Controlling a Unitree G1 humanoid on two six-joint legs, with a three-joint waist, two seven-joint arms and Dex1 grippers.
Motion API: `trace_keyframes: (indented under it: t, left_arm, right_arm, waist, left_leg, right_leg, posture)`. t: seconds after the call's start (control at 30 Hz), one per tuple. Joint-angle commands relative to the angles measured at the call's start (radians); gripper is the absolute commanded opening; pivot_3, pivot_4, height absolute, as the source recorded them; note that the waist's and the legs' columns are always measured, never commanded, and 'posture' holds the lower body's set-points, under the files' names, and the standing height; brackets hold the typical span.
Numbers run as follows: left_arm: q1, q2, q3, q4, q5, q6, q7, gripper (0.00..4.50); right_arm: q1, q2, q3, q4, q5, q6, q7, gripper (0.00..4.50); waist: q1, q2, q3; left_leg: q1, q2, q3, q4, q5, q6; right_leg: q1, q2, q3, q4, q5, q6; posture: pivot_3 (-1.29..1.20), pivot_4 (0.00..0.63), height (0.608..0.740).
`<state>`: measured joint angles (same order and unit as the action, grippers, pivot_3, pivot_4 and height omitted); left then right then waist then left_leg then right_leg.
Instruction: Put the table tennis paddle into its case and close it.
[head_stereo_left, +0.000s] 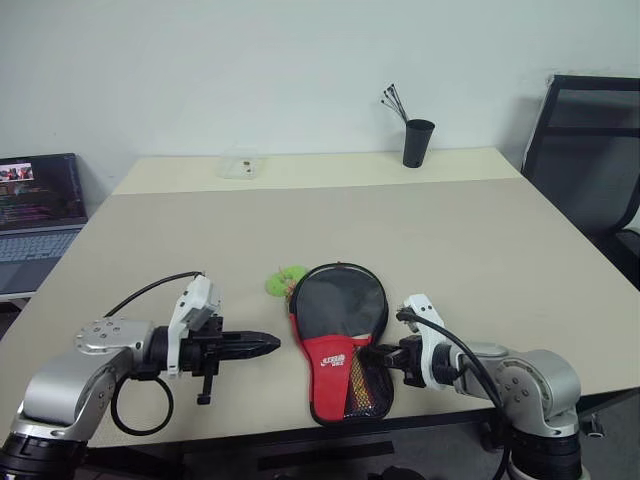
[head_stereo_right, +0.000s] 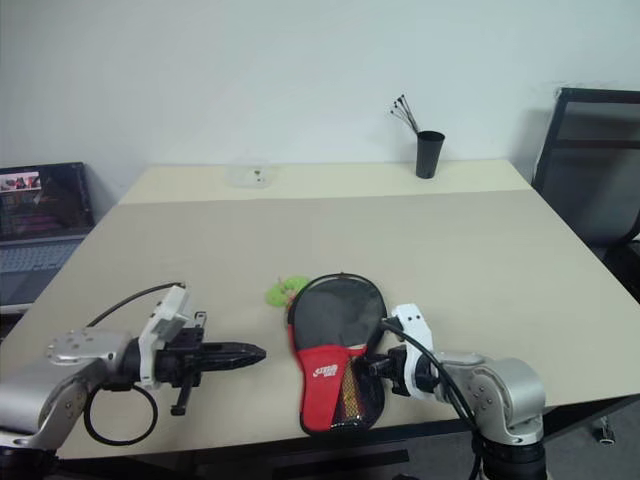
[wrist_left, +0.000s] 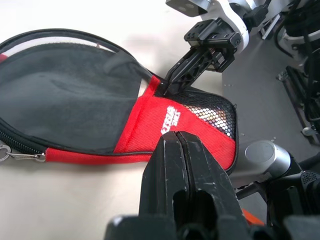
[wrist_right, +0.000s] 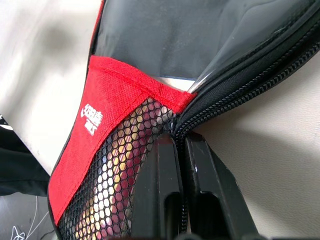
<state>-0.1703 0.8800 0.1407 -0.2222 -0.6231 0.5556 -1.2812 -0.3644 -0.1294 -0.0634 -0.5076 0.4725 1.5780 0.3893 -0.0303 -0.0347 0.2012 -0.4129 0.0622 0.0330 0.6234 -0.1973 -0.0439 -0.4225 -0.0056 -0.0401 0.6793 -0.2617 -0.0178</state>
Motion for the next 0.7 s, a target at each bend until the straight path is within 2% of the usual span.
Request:
trace_keyframes:
  t: [0.03,0.27,0.47,0.6,0.7]
  left_arm:
    - [-0.01,0.002,0.003,-0.005,0.004,-0.028,-0.003,0.0]
    - [-0.01,-0.025,0.014,0.004,0.023,-0.055,0.05,0.0]
    - [-0.08,-0.076,0.021,0.093,0.102,-0.1,0.198,0.0]
    - [-0.145,-0.111,0.021,0.173,0.166,-0.158,0.277,0.0]
    - [-0.178,-0.124,0.013,0.208,0.193,-0.177,0.306,0.0]
  right_arm:
    - [0.007,0.009,-0.023,-0.015,0.003,0.017,-0.027,0.26]
    - [0.017,-0.048,-0.03,-0.094,0.036,0.031,-0.017,2.33]
    - [-0.082,-0.239,-0.056,-0.176,0.186,-0.028,0.171,4.45]
    - [-0.165,-0.287,-0.036,-0.134,0.243,-0.142,0.256,4.48]
    - [-0.195,-0.28,0.071,-0.084,0.206,-0.255,0.264,4.48]
  waist:
    - [0.0,0.0,0.0]
    - [0.001,-0.001,0.0]
    - [0.001,-0.001,0.0]
    - [0.001,-0.001,-0.001]
    - [0.001,-0.001,-0.001]
  left_leg:
    - [0.0,0.0,0.0,0.0,0.0,0.0]
    - [0.0,0.001,0.0,0.0,0.0,0.0]
    - [-0.001,0.0,-0.001,0.002,0.0,0.0]
    - [-0.001,0.0,-0.001,0.002,0.0,0.0]
    - [-0.002,0.001,-0.002,0.001,0.0,0.0]
  right_leg:
    - [0.0,0.0,0.0,0.0,0.0,0.0]
    - [0.0,0.0,0.0,0.0,0.0,0.0]
    - [0.0,0.0,-0.001,0.0,0.0,0.0]
    - [0.0,0.003,-0.002,0.0,0.0,0.0]
    - [-0.001,0.004,-0.002,0.0,0.0,0.0]
  posture:
    - [0.0,0.15,0.74]
    - [0.0,0.15,0.74]
    - [0.0,0.15,0.74]
    - [0.0,0.15,0.74]
    - [0.0,0.15,0.74]
